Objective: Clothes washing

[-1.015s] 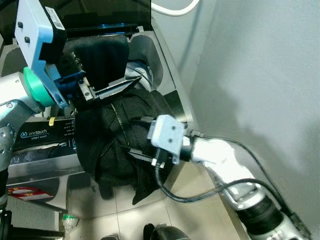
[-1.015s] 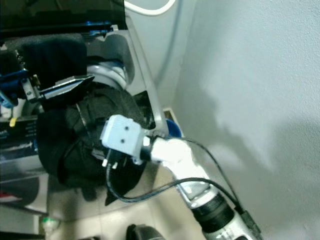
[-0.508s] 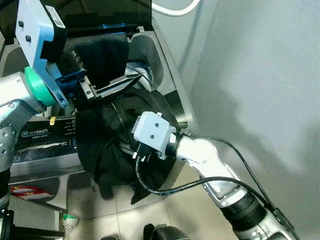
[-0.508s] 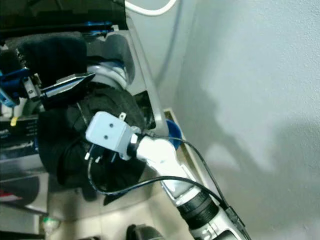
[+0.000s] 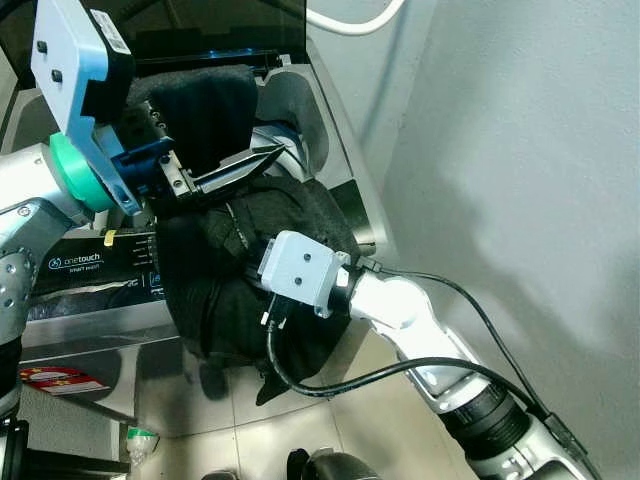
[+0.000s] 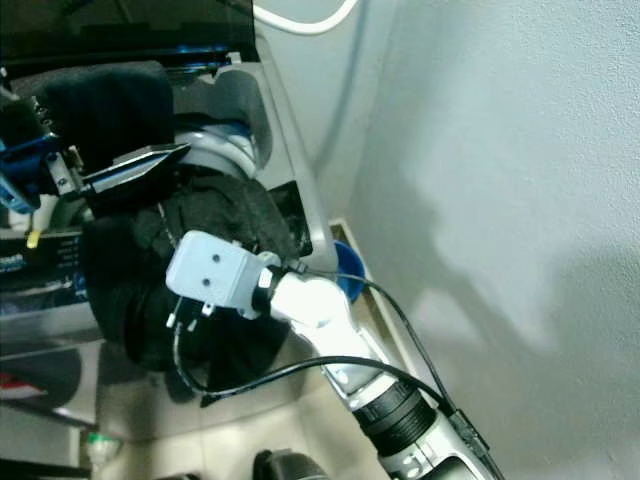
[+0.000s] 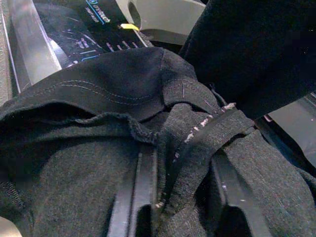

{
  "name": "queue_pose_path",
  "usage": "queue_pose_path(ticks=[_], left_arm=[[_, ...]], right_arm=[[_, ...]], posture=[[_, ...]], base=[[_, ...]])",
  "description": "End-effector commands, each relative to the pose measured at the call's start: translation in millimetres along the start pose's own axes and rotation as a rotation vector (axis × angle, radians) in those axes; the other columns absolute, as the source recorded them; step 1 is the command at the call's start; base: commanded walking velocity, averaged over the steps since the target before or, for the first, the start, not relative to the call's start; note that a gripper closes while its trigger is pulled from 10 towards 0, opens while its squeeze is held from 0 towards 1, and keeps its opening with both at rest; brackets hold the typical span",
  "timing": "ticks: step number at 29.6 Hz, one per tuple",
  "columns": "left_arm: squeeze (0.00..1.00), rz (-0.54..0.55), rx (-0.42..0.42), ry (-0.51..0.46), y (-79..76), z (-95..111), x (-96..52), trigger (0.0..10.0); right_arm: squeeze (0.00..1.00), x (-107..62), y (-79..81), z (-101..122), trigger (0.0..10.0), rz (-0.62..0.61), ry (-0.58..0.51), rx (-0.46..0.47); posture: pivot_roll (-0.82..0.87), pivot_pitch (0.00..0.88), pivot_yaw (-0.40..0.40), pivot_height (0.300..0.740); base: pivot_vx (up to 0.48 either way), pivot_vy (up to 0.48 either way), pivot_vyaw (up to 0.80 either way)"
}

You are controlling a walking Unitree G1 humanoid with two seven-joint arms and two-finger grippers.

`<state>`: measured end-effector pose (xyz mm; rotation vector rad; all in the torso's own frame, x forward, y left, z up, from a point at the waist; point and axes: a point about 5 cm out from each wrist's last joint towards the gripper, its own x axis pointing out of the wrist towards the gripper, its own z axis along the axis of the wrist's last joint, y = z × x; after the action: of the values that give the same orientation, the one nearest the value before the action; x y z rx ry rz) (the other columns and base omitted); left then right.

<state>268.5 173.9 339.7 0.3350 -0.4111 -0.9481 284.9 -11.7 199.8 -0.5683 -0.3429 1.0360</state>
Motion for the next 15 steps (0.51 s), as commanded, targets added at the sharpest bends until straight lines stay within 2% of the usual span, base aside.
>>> queue_pose_path(ticks=[1, 5, 7, 8, 10, 11, 12, 13, 14, 15], left_arm=[[0.0, -0.01, 0.035, -0.016, -1.3, 6.6, 1.2, 10.0], [0.0, -0.009, 0.036, -0.016, -0.6, 6.2, 1.0, 10.0], [0.0, -0.007, 0.037, -0.016, -0.2, 6.2, 0.7, 10.0], [0.0, 0.0, 0.042, -0.021, 1.3, 7.4, -0.1, 10.0], [0.0, 0.0, 0.042, -0.021, 1.3, 7.4, -0.1, 10.0], [0.0, 0.018, 0.051, -0.031, 4.2, 9.7, -1.0, 10.0], [0.0, 0.018, 0.051, -0.031, 4.2, 9.7, -1.0, 10.0], [0.0, 0.036, 0.061, -0.041, 7.4, 12.2, -1.7, 10.0], [0.0, 0.036, 0.061, -0.041, 7.4, 12.2, -1.7, 10.0], [0.0, 0.058, 0.074, -0.056, 11.1, 15.9, -2.7, 10.0]], right_arm=[[0.0, -3.7, 0.5, -13.0, 0.0, -0.013, 0.055, 0.045], [0.0, -3.2, -1.7, -9.5, 0.0, -0.031, 0.026, 0.08], [0.0, -2.8, -4.9, -6.1, 0.0, -0.051, 0.001, 0.106], [0.0, -0.9, -12.7, 1.1, 0.0, -0.087, -0.042, 0.124], [0.0, -0.9, -12.7, 1.1, 0.0, -0.087, -0.042, 0.124], [0.0, 2.4, -23.5, 12.2, 0.0, -0.127, -0.105, 0.12], [0.0, 2.4, -23.5, 12.2, 0.0, -0.127, -0.105, 0.12], [0.0, 6.2, -34.1, 21.6, 0.0, -0.17, -0.152, 0.115], [0.0, 6.2, -34.1, 21.6, 0.0, -0.17, -0.152, 0.115], [0.0, 11.8, -44.2, 32.9, 0.0, -0.19, -0.203, 0.102]], posture=[[0.09, 0.095, 0.009, 0.74], [0.09, 0.095, 0.009, 0.74], [0.09, 0.095, 0.009, 0.74], [0.1, 0.097, 0.011, 0.74], [0.1, 0.097, 0.011, 0.74], [0.09, 0.098, 0.011, 0.74], [0.09, 0.098, 0.011, 0.74], [0.09, 0.099, 0.013, 0.74], [0.09, 0.099, 0.013, 0.74], [0.09, 0.1, 0.014, 0.74]], base=[[0.0, 0.0, 0.0], [0.0, 0.0, 0.0], [0.0, 0.0, 0.0], [0.0, 0.0, 0.0], [0.0, 0.0, 0.0], [0.0, 0.0, 0.0], [0.0, 0.0, 0.0], [0.0, 0.0, 0.0], [0.0, 0.0, 0.0], [0.0, 0.0, 0.0]])
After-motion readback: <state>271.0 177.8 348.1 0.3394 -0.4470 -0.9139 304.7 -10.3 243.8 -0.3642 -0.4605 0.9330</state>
